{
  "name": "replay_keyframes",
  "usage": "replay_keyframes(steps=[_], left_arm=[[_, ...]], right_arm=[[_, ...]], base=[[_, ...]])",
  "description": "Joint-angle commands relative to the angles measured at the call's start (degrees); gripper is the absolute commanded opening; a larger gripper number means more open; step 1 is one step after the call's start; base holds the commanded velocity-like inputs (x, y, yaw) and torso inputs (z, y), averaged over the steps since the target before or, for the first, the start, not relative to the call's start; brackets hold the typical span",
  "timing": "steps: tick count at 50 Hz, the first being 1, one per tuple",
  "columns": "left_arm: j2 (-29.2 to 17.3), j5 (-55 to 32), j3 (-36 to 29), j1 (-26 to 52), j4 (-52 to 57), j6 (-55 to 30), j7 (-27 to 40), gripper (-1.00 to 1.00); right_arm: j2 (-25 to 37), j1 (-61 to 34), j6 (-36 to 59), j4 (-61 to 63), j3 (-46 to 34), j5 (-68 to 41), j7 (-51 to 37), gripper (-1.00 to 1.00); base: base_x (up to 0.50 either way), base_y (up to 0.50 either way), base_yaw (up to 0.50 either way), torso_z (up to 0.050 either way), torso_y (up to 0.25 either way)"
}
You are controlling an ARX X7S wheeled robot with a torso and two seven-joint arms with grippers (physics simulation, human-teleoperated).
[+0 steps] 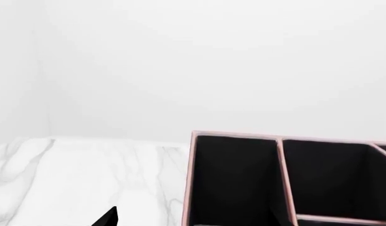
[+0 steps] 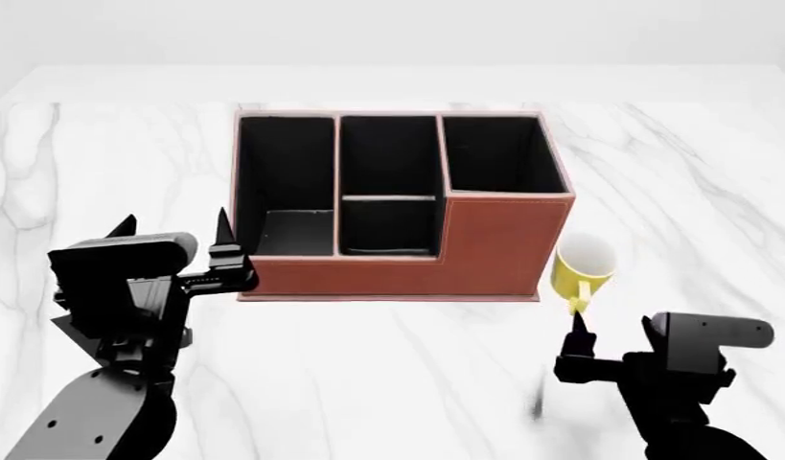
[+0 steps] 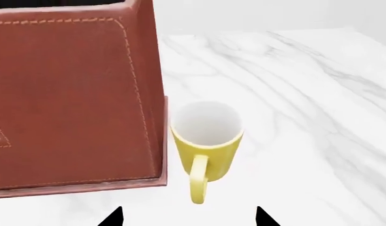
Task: Pick up the yellow and white mug and place it to the right of the caddy.
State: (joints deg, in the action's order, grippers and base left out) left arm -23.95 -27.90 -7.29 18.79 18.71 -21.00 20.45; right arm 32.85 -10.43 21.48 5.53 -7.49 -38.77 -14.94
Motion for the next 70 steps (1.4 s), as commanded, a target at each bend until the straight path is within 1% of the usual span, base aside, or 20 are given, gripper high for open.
replay_keyframes(steps=[1,18,25,37,46,50,59,70], left_arm=[[-0.27,-0.33,0.19,-0.35,0.79,0.04,0.2,1.0],[-0.56,-0.65,0.18,-0.53,1.76,-0.16,0.6,1.0],[-0.61,-0.72,0.33,-0.79,2.0,0.14,0.74,1.0],[-0.65,-2.08,1.25,-1.36,3.19,1.38,0.14,1.0],[-0.82,-2.67,1.6,-1.64,3.98,1.68,0.09,1.0],[-0.83,-3.13,1.97,-1.8,4.39,1.95,0.07,1.0],[-1.26,-4.01,2.54,-2.45,6.47,1.83,0.44,1.0],[-1.81,-5.87,3.99,-3.99,9.84,2.5,0.56,1.0]], right_arm=[[1.02,2.19,1.31,8.66,0.52,-0.46,-3.77,1.0],[1.39,2.12,2.08,14.65,1.1,-1.36,-6.2,1.0],[1.41,1.83,1.78,15.49,0.53,-0.81,-6.08,1.0],[1.65,1.6,0.65,21.16,0.05,0.12,-6.79,1.0],[0.87,0.16,0.78,23.08,-1.73,2.01,-7.84,1.0],[0.86,0.7,-0.23,25.62,-1.14,2.2,-8.53,1.0],[1.45,0.78,1.32,30.44,-1.62,3.12,-11.17,1.0],[2.09,3.32,-0.06,33.23,0.47,2.73,-12.49,1.0]], base=[[0.0,0.0,0.0,0.0,0.0],[0.0,0.0,0.0,0.0,0.0],[0.0,0.0,0.0,0.0,0.0],[0.0,0.0,0.0,0.0,0.0],[0.0,0.0,0.0,0.0,0.0],[0.0,0.0,0.0,0.0,0.0],[0.0,0.0,0.0,0.0,0.0],[0.0,0.0,0.0,0.0,0.0]])
